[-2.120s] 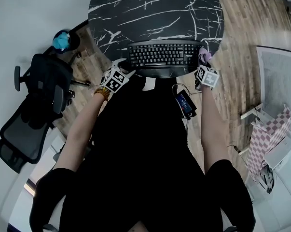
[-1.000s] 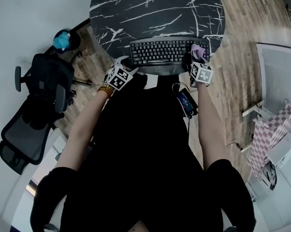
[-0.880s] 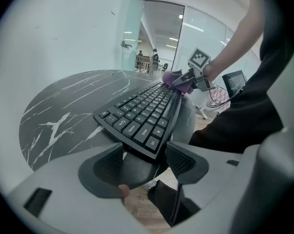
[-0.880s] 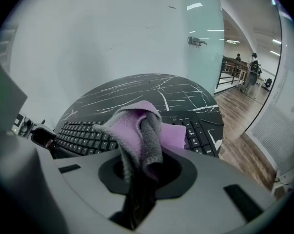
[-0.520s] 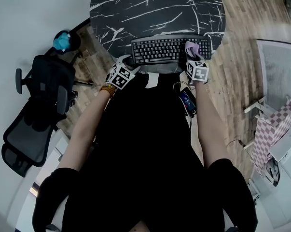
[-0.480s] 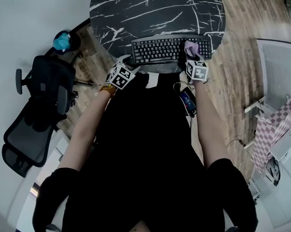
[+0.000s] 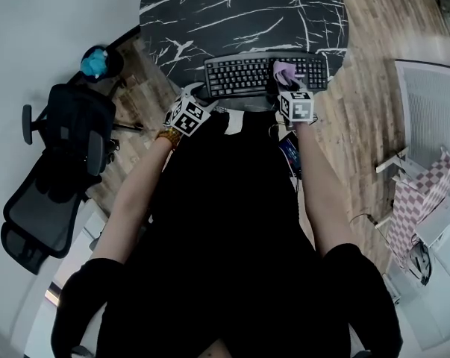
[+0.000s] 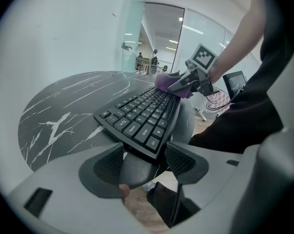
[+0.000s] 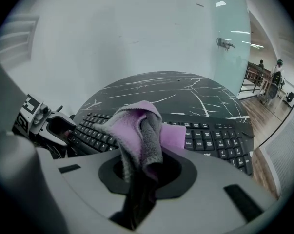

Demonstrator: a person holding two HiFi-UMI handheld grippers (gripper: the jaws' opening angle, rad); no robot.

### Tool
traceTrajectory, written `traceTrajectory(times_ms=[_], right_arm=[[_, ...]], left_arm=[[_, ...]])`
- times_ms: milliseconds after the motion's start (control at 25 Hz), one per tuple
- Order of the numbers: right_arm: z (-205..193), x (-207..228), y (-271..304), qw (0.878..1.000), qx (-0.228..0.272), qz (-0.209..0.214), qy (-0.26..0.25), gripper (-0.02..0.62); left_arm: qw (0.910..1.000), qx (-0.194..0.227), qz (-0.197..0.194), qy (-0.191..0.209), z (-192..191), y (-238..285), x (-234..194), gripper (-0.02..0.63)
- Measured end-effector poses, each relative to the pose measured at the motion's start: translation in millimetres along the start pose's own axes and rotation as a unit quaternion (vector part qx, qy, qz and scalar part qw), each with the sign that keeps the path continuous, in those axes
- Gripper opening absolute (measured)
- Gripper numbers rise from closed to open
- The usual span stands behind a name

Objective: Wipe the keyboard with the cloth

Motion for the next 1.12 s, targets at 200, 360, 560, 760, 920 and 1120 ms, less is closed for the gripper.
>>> traceTrajectory(times_ms=[200,360,560,760,920,1120], right_arm=[[3,-9,1,1.0,-0.001,-0.004,0.002,0.069],[5,-18,1,1.0,-0.002,0.004,-0.016,0.069],[9,-28,5,1.0,-0.004,0.006,-0.022,0.069],[9,-28,5,0.999,-0.005,0.01,-0.03,0.069],[11,-38,7,0.999,-0.006,0.028,-0.03,0.069],[14,-42,8,0.999,-0.002,0.027,-0.032,0.069]], left_arm=[[1.0,0.006,-0.003,0.003,0,0,-2,0.269],[0.9999,0.008,-0.005,0.007,2,1,-2,0.27],[1.0,-0.002,-0.004,0.0,-2,-2,-4,0.27],[1.0,0.006,-0.005,0.002,-1,2,-3,0.27],[1.0,0.002,-0.009,0.001,1,0,-4,0.27],[1.0,0.001,-0.007,0.003,1,-1,-4,0.268]])
Point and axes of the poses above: the fingertips, and each gripper's own axes: y forward along the fingers, x to its right, z out of its top, the point moved 5 cm from there along -y, backward along the fingers, and after that the axes turned 7 degrees about -z, right-handed, at the moved point
